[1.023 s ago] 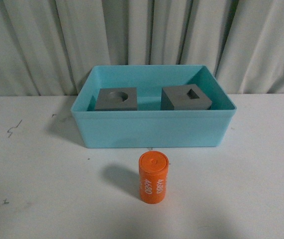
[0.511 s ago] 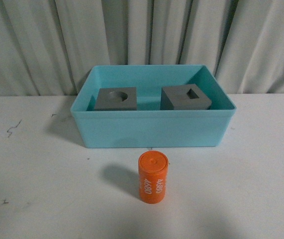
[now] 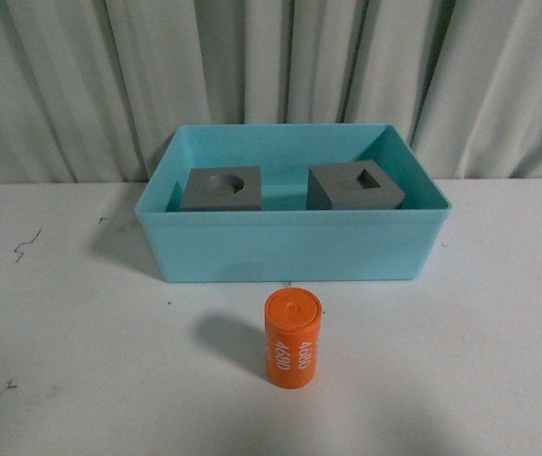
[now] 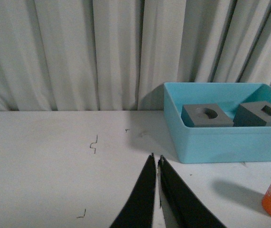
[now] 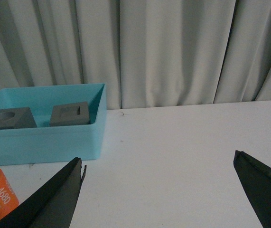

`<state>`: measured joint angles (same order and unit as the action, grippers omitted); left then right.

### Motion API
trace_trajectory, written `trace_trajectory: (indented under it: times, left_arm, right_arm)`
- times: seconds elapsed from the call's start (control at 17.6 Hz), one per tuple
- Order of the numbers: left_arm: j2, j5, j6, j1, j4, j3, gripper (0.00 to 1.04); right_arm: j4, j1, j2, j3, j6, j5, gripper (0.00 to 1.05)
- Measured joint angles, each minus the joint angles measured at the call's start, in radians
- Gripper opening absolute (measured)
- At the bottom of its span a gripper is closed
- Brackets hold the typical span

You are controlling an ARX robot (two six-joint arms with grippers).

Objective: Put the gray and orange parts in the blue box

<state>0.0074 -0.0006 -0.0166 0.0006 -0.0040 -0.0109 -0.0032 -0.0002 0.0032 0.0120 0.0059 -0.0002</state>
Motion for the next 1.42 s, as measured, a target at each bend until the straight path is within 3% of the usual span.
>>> trace_trajectory:
  times: [0.23, 0.4, 0.45, 0.51, 0.57, 0.62, 0.68, 0.8, 0.85, 1.02, 1.14, 1.25, 1.42]
  left_arm:
    - [0.0, 0.0, 0.0, 0.0, 0.0, 0.0, 0.45]
    - [0.0, 0.0, 0.0, 0.0, 0.0, 0.0, 0.66]
    - [0.0, 0.0, 0.0, 0.0, 0.0, 0.0, 0.81]
    - [0.0, 0.0, 0.0, 0.0, 0.0, 0.0, 0.88]
    - [0.0, 0.002, 0.001, 0.0, 0.0, 0.0, 0.99]
    - [0.0, 0.0, 0.002, 0.0, 0.0, 0.0, 0.98]
    - [0.0, 0.0, 0.002, 0.0, 0.0, 0.0, 0.98]
    - [0.0, 0.0, 0.002, 0.0, 0.0, 0.0, 0.98]
    - [0.0, 0.0, 0.002, 0.0, 0.0, 0.0, 0.98]
    - [0.0, 0.0, 0.002, 0.0, 0.0, 0.0, 0.98]
    - [0.0, 0.0, 0.002, 0.0, 0.001, 0.0, 0.98]
    - [0.0, 0.0, 0.002, 0.0, 0.001, 0.0, 0.98]
    - [0.0, 0.0, 0.002, 0.0, 0.0, 0.0, 0.98]
  right_arm:
    - [0.0, 0.0, 0.0, 0.0, 0.0, 0.0, 0.98]
    - [0.0, 0.0, 0.0, 0.0, 0.0, 0.0, 0.98]
    - [-0.066, 0.006, 0.016, 0.015, 0.02, 0.028, 0.98]
    - [-0.204, 0.014, 0.088, 0.072, 0.062, 0.091, 0.98]
    - [-0.251, -0.067, 0.304, 0.156, 0.122, 0.102, 0.98]
    - [0.082, -0.29, 0.748, 0.388, 0.084, -0.087, 0.98]
    - [0.134, -0.166, 0.982, 0.527, -0.074, -0.256, 0.98]
    - [0.026, -0.016, 1.154, 0.594, -0.282, -0.375, 0.98]
    - [-0.003, 0.061, 1.215, 0.626, -0.378, -0.391, 0.98]
    - [-0.01, 0.122, 1.257, 0.658, -0.44, -0.389, 0.98]
    - [0.009, 0.267, 1.375, 0.732, -0.54, -0.379, 0.98]
    - [0.058, 0.358, 1.503, 0.778, -0.539, -0.348, 0.98]
    - [0.134, 0.422, 1.645, 0.851, -0.437, -0.313, 0.98]
